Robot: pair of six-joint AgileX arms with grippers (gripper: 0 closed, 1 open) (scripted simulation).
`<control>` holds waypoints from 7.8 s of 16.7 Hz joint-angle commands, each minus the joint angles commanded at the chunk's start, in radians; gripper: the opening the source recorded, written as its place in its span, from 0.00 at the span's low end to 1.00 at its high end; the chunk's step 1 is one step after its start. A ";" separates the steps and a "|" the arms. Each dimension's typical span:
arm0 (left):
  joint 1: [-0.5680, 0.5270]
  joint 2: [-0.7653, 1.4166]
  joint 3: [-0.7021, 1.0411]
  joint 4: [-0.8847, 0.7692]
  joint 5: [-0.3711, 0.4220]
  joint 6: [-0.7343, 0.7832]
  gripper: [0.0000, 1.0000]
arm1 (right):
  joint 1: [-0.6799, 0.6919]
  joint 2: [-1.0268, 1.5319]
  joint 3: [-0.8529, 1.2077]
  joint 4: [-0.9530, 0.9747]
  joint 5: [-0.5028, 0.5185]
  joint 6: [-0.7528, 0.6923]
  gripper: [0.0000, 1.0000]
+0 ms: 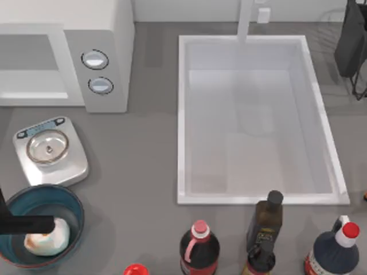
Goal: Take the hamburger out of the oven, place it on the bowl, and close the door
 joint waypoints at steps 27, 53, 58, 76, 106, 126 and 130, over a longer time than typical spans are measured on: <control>-0.099 0.180 0.221 -0.148 -0.107 0.064 0.00 | 0.000 0.000 0.000 0.000 0.000 0.000 1.00; 1.806 1.760 1.325 -0.693 1.427 0.929 0.00 | 0.000 0.000 0.000 0.000 0.000 0.000 1.00; 1.803 1.758 1.320 -0.688 1.424 0.929 0.00 | 0.000 0.000 0.000 0.000 0.000 0.000 1.00; 1.784 1.837 1.021 -0.292 1.420 0.911 0.00 | 0.000 0.000 0.000 0.000 0.000 0.000 1.00; 1.301 1.241 0.386 -0.023 1.145 0.423 0.00 | 0.000 0.000 0.000 0.000 0.000 0.000 1.00; 0.801 1.148 0.323 0.059 0.809 0.056 0.00 | 0.000 0.000 0.000 0.000 0.000 0.000 1.00; 0.779 1.343 0.448 0.152 0.793 0.046 0.00 | 0.000 0.000 0.000 0.000 0.000 0.000 1.00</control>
